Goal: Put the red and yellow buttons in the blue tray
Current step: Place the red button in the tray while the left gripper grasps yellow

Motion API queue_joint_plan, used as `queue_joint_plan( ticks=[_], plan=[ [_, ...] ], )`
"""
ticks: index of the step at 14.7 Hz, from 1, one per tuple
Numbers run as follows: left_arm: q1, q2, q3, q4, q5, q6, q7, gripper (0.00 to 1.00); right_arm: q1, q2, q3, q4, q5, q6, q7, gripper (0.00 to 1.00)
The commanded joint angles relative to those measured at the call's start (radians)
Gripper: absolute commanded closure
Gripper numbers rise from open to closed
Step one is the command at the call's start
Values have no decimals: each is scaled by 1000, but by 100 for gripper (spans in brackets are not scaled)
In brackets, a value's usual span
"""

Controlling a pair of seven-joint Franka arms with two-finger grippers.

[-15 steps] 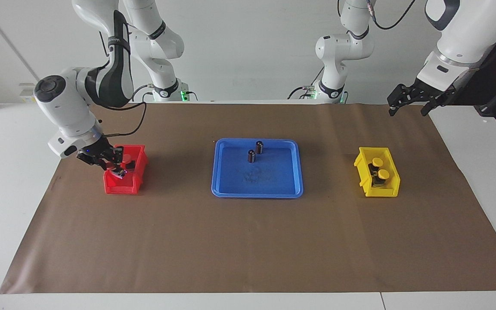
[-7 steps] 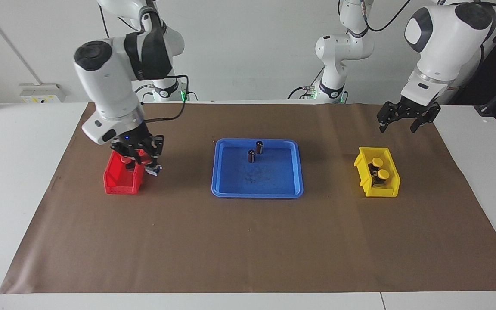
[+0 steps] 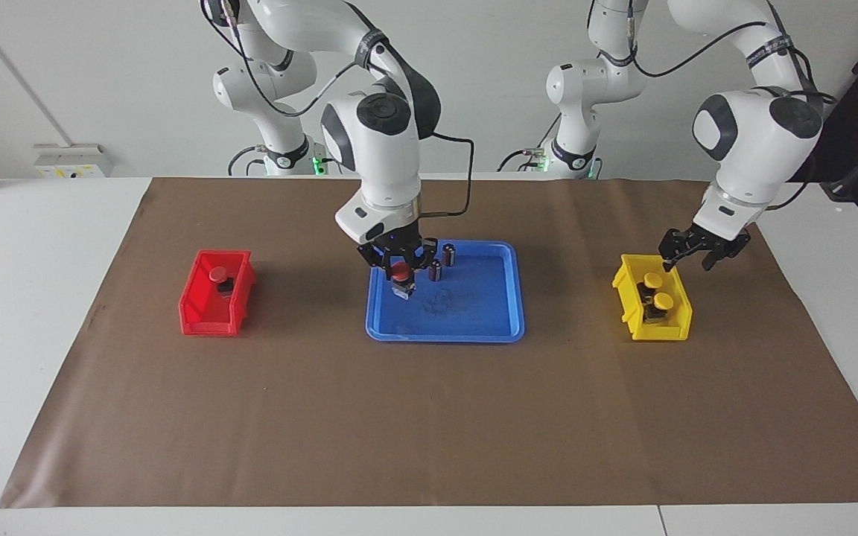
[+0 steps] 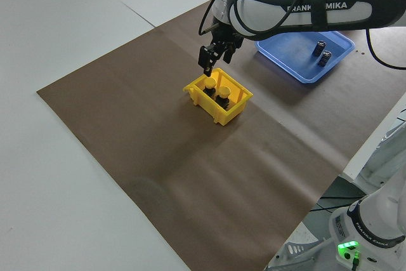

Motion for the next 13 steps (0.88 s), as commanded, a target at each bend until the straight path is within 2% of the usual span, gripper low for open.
queue_joint_plan(
  ticks=[1,5,8,9,10,11,12,13],
  plan=[
    [-5,53,-3,-4,16,72,-24,28,13,42,-6,-20,1,85,44,81],
    [-4,97,-3,-6,15,123,-49,28,73,106,-6,-26,-7,121,112,79],
    [-16,110,-3,-6,15,143,-81,28,76,105,-6,-87,-7,174,131,75],
    [-16,110,-3,-12,15,143,-86,28,76,103,-6,-98,-7,185,131,60],
    [-17,107,-3,-22,15,145,-86,29,75,103,-6,-90,-7,177,130,29],
    [-17,105,-3,-27,15,145,-86,30,72,103,-8,-72,-8,162,130,8],
    [-17,110,-3,-35,15,146,-84,30,70,106,-11,-14,-10,110,130,0],
    [-17,110,-3,-39,13,155,-84,30,60,115,-9,62,-8,32,131,0]
  ],
)
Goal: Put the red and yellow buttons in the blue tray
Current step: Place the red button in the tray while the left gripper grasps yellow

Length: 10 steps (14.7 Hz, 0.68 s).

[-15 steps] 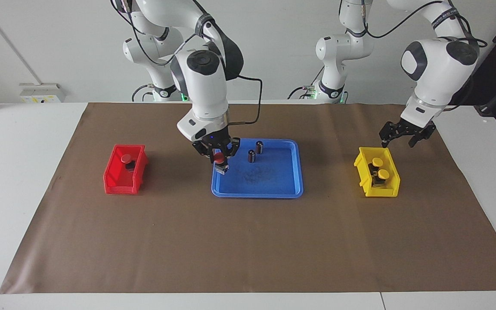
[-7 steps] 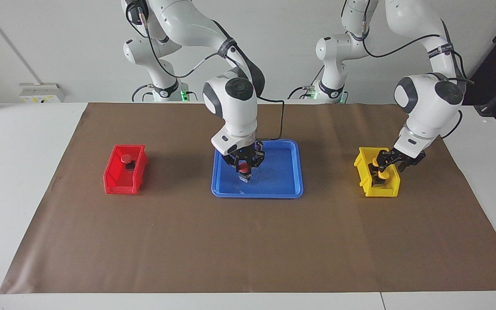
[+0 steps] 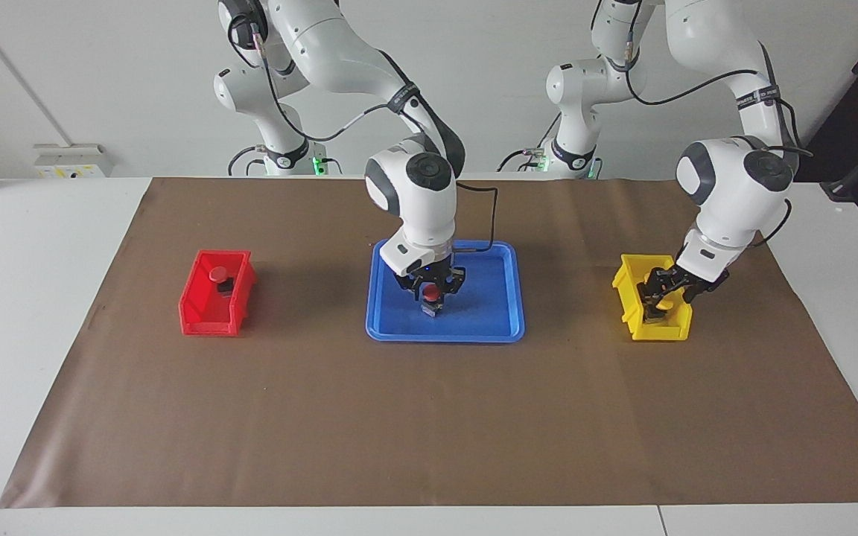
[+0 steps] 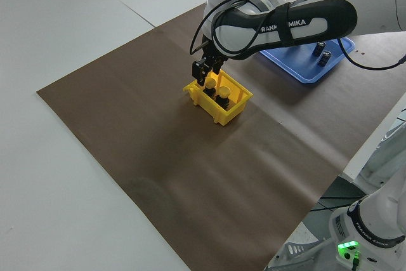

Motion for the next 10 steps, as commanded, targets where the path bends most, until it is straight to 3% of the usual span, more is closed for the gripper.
queue_joint_plan(
  ticks=[1,2,4,6,8,10],
  plan=[
    [-11,-3,6,-35,15,48,-23,31,-26,-1,-2,162,-8,-181,13,0],
    [-11,-6,6,-41,15,51,-23,32,-65,-12,-5,200,-14,-241,-4,0],
    [-11,-8,6,-52,15,54,-25,43,-160,-102,-3,163,-25,-307,-108,0],
    [-9,-8,6,-49,13,54,-49,98,-274,-220,-2,40,-23,-349,-243,0],
    [-5,4,6,32,13,-31,-42,99,-371,-347,-2,-122,-18,-335,-431,0],
    [-6,53,6,284,15,-287,-20,99,-485,-461,-2,-288,-8,-272,-617,0]
  ],
)
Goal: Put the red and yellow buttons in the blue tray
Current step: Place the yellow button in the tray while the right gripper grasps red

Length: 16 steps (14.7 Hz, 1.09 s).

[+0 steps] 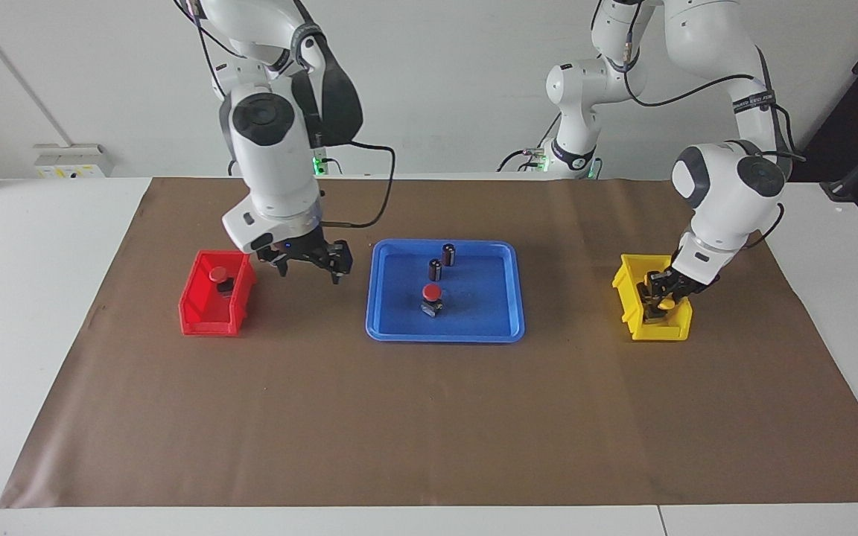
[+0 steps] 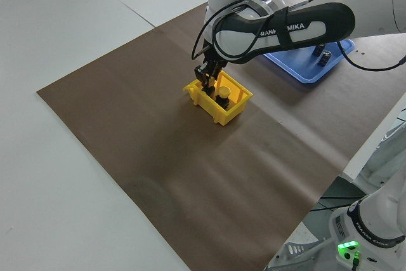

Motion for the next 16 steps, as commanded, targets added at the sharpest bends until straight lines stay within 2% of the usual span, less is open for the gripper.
queue_joint_plan(
  ticks=[1,2,3,4,5,7,9,12,16],
  plan=[
    [-14,92,-1,377,13,-339,-13,99,-136,-179,20,-291,12,125,-217,1],
    [-63,117,-5,477,13,-419,-61,99,-160,-196,20,-345,12,166,-260,3],
    [-153,127,-2,504,15,-434,-197,99,-186,-221,18,-405,12,223,-291,3],
    [-228,128,-3,488,21,-388,-374,99,-230,-231,18,-448,12,275,-339,5],
    [-317,118,-3,430,21,-280,-545,99,-271,-241,20,-483,13,318,-383,9],
    [-463,127,-3,367,21,-178,-762,99,-282,-244,20,-514,15,344,-393,16],
    [-554,147,-5,318,21,-115,-818,99,-286,-241,20,-542,15,383,-399,20],
    [-624,186,-3,281,21,-69,-870,99,-290,-229,18,-565,15,432,-407,31],
    [-631,233,-3,279,21,-59,-870,98,-305,-222,18,-612,15,499,-419,34]
  ],
)
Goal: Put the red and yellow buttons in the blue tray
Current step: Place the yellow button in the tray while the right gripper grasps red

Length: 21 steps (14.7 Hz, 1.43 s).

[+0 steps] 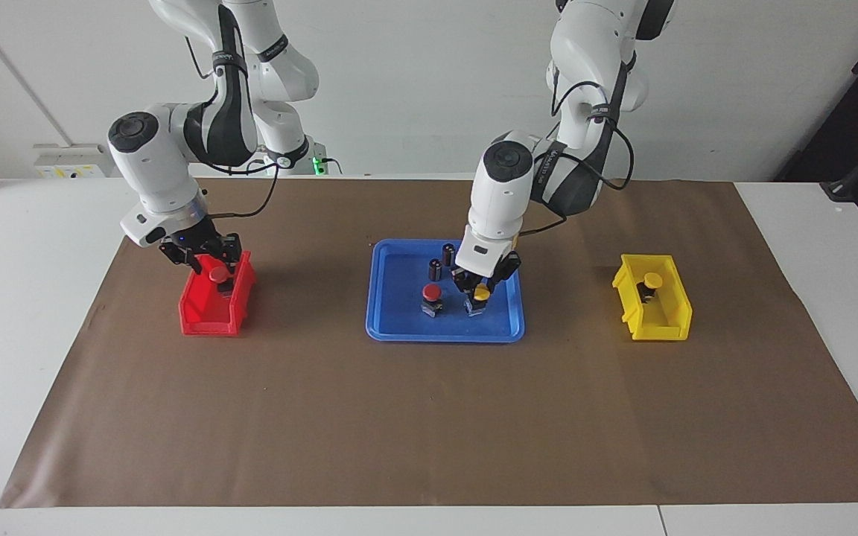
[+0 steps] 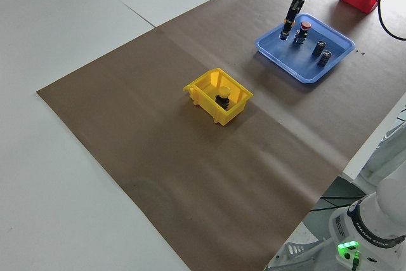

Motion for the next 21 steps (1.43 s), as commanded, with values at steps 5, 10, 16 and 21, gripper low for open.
queue_joint_plan(
  ticks=[5,10,16,21],
  plan=[
    [-35,-1,16,-43,17,28,-12,88,-43,-1,11,-75,13,84,-54,34],
    [-52,-1,14,-41,15,23,-13,70,-43,-10,11,-110,13,115,-57,39],
    [-62,-9,16,-32,11,3,-6,13,-45,-6,11,-118,12,115,-62,72],
    [34,-87,26,121,-2,-212,37,0,-34,45,14,95,10,-98,-108,80]
  ],
)
